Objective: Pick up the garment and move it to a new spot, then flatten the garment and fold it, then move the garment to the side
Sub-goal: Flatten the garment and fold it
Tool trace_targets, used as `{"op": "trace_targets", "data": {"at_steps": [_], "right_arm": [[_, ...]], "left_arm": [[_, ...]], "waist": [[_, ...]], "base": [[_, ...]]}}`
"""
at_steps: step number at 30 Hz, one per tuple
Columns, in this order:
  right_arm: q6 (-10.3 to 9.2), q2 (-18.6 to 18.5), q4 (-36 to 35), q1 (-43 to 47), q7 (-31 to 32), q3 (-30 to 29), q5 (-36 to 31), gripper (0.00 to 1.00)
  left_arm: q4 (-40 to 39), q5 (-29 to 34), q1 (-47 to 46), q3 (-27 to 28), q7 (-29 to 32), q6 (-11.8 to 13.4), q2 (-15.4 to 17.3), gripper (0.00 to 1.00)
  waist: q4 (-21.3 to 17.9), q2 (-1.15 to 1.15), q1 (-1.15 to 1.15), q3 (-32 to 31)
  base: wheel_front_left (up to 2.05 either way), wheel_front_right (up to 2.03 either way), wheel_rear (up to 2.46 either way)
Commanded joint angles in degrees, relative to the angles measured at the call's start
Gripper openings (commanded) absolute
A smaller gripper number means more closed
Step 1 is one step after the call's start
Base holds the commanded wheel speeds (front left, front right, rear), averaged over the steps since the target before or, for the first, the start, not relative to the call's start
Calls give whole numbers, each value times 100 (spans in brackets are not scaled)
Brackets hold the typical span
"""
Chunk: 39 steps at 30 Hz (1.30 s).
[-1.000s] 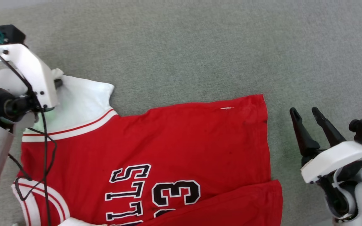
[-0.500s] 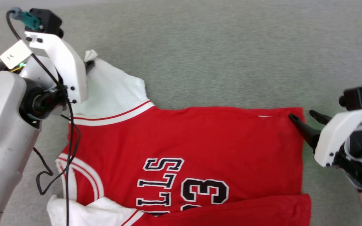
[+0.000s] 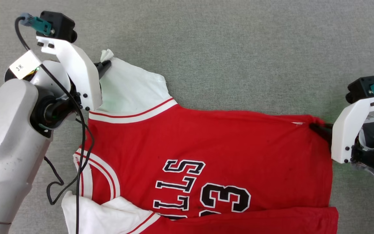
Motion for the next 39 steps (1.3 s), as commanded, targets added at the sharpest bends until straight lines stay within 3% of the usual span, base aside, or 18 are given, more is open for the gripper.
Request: {"op": "trace_targets", "data": {"at_steps": [1, 6, 11, 19, 30, 39], "right_arm": [[-4, 151, 212, 198, 36, 199, 67, 0], [-5, 10, -347, -33, -401, -188, 48, 0], [-5, 30, -853, 453, -578, -498, -72, 0], [-5, 429, -1497, 1704, -781, -1036, -300, 0], [-5, 1054, -1604, 3140, -1105, -1533, -410, 0], [-5, 1312, -1361, 3713, -1293, -1586, -414, 0]], "left_arm": [[15, 10, 67, 57, -107, -16, -18, 0], [47, 11, 240, 171, -494, -4, -4, 0], [-152, -128, 731, 370, -890, 86, 113, 0], [-922, -453, 2403, 779, -1599, 525, 348, 0], [-2015, -956, 5048, 999, -2141, 1305, 316, 0], [-1823, -1107, 5651, 788, -2159, 1380, 68, 0]], "waist": [[26, 0, 0, -53], [93, 0, 0, -341], [174, 0, 0, -704], [298, 0, 0, -1171], [428, 0, 0, -1633], [431, 0, 0, -1816]], "base": [[0, 0, 0], [0, 0, 0], [0, 0, 0], [0, 0, 0], [0, 0, 0], [0, 0, 0]]}}
